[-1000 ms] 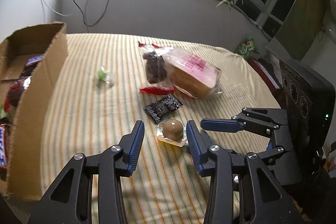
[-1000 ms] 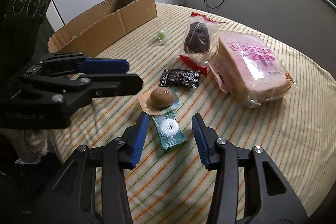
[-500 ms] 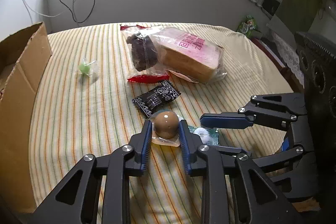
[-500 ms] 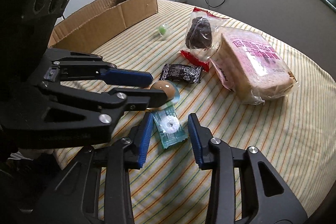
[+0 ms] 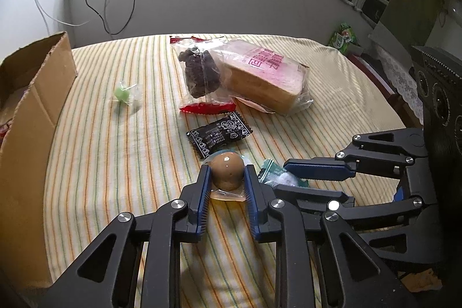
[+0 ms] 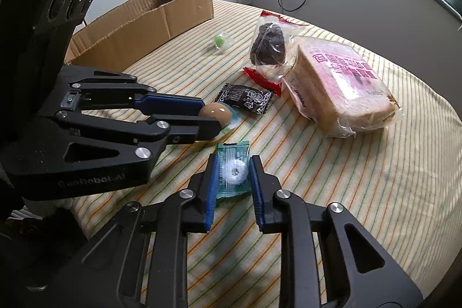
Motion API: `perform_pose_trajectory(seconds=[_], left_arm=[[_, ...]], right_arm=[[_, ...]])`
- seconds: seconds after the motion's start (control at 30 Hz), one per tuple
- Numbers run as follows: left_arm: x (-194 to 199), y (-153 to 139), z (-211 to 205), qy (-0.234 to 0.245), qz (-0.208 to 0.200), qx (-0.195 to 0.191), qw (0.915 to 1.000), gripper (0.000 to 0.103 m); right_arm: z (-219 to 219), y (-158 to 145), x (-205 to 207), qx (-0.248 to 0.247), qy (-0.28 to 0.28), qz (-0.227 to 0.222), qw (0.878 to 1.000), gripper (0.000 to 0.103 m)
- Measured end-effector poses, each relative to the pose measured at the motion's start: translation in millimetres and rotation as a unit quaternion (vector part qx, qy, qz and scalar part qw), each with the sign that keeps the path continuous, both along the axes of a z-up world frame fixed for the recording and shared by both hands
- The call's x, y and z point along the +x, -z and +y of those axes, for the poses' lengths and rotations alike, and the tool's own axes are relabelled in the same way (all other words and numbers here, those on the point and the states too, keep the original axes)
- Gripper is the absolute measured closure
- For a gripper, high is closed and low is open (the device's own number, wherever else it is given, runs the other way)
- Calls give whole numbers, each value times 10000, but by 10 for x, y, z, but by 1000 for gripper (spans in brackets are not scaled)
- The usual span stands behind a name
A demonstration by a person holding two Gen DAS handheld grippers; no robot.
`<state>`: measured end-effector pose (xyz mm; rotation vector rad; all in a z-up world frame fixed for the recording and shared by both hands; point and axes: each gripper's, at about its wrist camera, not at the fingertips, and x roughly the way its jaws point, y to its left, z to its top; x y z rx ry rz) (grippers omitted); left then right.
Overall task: Organize snacks
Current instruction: 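Grasp the chocolate egg with the left tool while the right tool grasps the mint packet, then carry egg and mint packet into the box and open both tools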
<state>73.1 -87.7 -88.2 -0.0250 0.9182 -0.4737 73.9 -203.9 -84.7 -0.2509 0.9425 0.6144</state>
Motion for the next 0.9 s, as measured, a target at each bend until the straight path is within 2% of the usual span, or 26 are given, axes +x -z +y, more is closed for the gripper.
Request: perform_pose_trajectory(seconds=[0.37, 0.67, 0.9], left_arm=[[-130, -100, 109, -105, -137, -119, 9998, 82], [-238, -281, 295, -284, -363, -263, 9986, 82], [-286, -396, 487, -490, -529, -349, 9968, 82]], right_arm=[[-17, -1, -18, 3, 162, -78, 9998, 81], [-48, -204, -57, 87, 274, -279, 9992, 82], [92, -386, -87, 153, 174, -472, 9986, 82]])
